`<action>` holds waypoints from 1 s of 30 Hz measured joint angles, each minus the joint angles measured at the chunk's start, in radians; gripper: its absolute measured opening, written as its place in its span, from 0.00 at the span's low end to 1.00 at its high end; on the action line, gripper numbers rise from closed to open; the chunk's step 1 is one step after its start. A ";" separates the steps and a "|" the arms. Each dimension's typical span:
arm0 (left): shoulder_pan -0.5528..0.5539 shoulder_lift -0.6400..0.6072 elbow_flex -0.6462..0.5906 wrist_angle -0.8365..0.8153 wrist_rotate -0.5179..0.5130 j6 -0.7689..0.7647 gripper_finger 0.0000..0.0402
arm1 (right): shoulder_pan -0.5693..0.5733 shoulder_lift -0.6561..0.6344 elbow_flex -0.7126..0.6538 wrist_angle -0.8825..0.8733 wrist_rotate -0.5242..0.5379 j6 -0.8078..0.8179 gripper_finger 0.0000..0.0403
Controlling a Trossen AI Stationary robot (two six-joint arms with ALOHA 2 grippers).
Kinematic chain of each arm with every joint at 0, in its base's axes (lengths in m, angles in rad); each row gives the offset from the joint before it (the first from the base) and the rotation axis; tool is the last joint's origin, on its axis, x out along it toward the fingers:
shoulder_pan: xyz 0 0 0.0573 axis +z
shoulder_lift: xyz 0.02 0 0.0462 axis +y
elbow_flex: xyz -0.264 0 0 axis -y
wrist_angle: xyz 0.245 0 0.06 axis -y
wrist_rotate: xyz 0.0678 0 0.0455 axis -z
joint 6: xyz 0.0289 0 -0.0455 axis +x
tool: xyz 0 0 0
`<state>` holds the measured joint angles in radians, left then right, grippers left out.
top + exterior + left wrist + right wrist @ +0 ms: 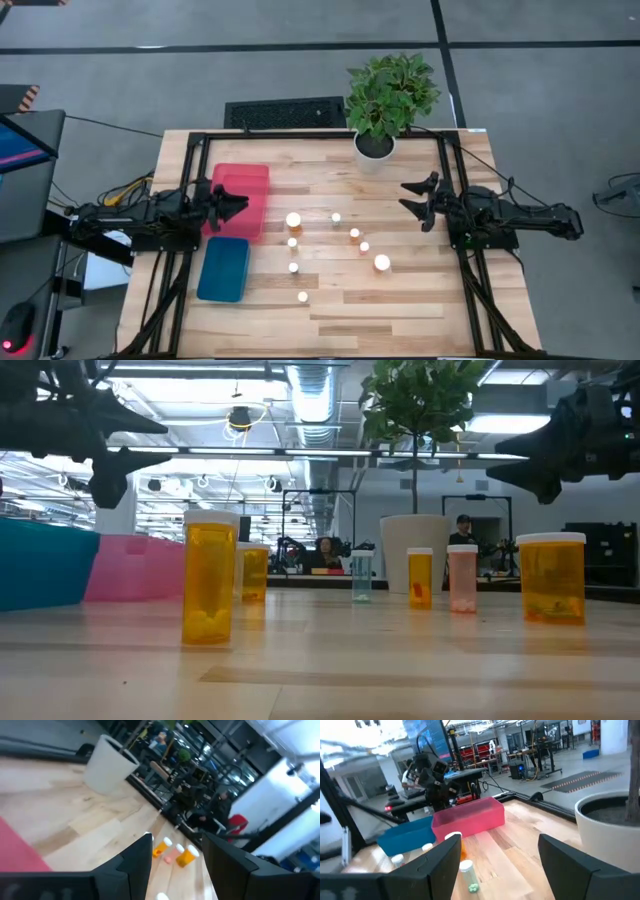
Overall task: Pick and place medicine bottles into bin by pill shape (circle, oval)
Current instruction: Put the top orange capsule bottle into the red bin
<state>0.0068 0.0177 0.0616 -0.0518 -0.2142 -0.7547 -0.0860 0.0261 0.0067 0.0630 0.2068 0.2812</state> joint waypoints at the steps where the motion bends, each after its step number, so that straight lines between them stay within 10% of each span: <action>1: 0.000 0.000 0.000 -0.006 -0.015 -0.009 0.41 | 0.000 0.000 0.000 0.006 0.000 0.044 0.69; 13: 0.000 0.000 0.001 0.002 -0.105 -0.158 0.41 | -0.008 0.000 0.000 0.021 0.028 0.474 0.69; 30: 0.000 0.000 0.002 0.022 -0.153 -0.184 0.41 | -0.012 0.000 0.000 -0.003 0.055 0.525 0.69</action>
<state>0.0069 0.0179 0.0635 -0.0298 -0.3671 -0.9384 -0.0982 0.0261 0.0067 0.0598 0.2622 0.8057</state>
